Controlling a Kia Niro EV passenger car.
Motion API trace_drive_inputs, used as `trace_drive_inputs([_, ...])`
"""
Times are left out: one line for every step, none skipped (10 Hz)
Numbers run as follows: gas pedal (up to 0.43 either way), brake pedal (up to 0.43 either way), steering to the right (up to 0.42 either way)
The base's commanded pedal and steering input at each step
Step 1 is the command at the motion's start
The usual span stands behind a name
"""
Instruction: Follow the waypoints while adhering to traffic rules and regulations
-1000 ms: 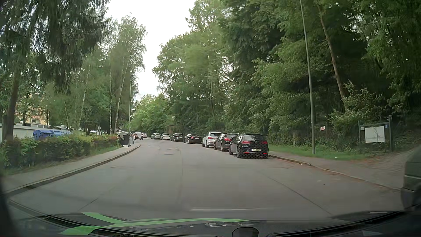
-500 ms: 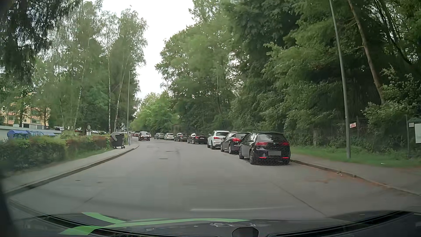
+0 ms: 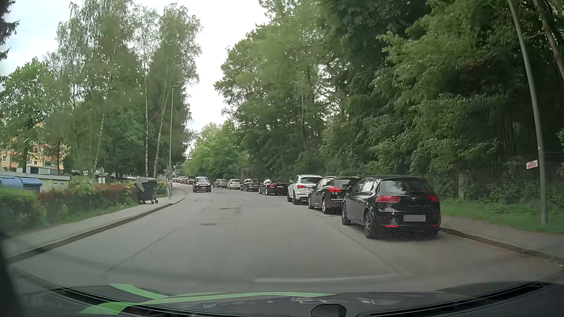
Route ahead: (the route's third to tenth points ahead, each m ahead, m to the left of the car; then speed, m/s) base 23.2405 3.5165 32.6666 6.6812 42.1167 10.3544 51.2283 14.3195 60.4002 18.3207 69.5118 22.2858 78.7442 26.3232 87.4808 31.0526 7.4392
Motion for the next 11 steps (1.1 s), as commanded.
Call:
trace_drive_inputs([0.130, 0.000, -0.044])
trace_drive_inputs([0.130, 0.000, -0.045])
trace_drive_inputs([0.130, 0.000, -0.046])
trace_drive_inputs([0.130, 0.000, -0.047])
trace_drive_inputs([0.118, 0.000, -0.048])
trace_drive_inputs([0.118, 0.000, -0.048])
trace_drive_inputs([0.118, 0.000, -0.047])
trace_drive_inputs([0.118, 0.000, -0.048])
trace_drive_inputs([0.118, 0.000, -0.048])
trace_drive_inputs([0.118, 0.000, -0.047])
trace_drive_inputs([0.118, 0.000, -0.048])
